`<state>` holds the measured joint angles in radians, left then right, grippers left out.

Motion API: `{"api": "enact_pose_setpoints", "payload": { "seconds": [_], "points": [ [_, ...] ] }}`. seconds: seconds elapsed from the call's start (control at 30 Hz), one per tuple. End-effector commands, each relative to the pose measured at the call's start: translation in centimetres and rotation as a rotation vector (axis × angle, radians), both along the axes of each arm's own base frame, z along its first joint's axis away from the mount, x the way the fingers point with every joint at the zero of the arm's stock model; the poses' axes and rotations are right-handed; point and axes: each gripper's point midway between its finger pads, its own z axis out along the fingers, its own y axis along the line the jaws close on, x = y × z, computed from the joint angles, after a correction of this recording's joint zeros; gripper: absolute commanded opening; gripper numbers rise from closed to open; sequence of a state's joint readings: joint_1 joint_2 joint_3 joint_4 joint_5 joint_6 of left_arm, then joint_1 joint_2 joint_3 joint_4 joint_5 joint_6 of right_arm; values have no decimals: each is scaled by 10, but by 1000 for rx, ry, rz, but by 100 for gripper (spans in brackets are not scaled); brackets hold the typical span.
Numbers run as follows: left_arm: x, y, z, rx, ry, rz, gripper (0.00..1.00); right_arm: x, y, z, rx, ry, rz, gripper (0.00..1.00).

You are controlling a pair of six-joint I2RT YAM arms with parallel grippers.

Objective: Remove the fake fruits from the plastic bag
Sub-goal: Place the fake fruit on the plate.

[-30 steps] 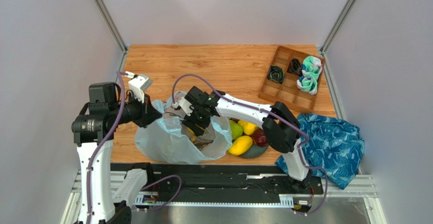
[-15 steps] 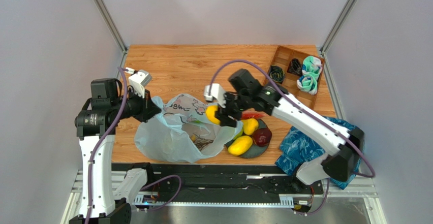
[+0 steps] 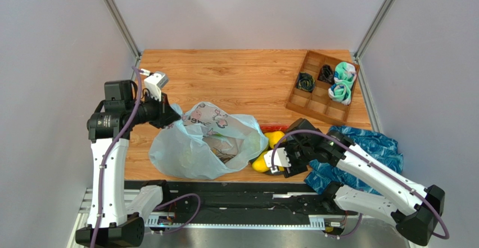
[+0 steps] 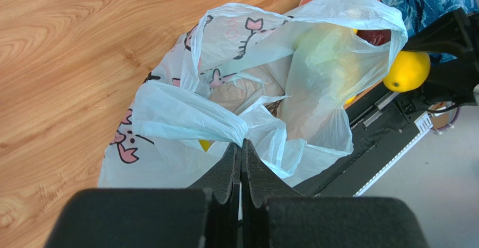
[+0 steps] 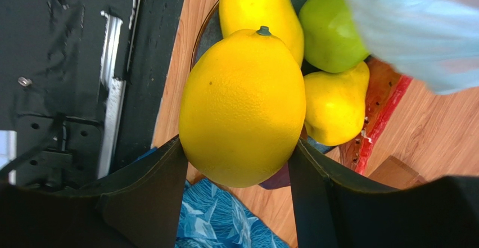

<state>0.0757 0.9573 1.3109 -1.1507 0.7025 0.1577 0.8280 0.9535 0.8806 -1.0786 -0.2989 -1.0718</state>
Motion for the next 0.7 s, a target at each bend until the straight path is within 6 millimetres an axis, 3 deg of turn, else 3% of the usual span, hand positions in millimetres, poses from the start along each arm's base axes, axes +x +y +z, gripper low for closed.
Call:
{"api": "enact_pose_setpoints", "payload": {
  "seconds": [0.0,0.37,0.67],
  "points": [
    [8,-1,19,-17,-67,7,0,13,1,-8,-3,-130,108,46],
    [1,3,23,6,-77,24,0,18,12,-38,-24,-181,197,51],
    [0,7,21,14,-79,44,0,20,3,-57,-75,-223,237,63]
  ]
}}
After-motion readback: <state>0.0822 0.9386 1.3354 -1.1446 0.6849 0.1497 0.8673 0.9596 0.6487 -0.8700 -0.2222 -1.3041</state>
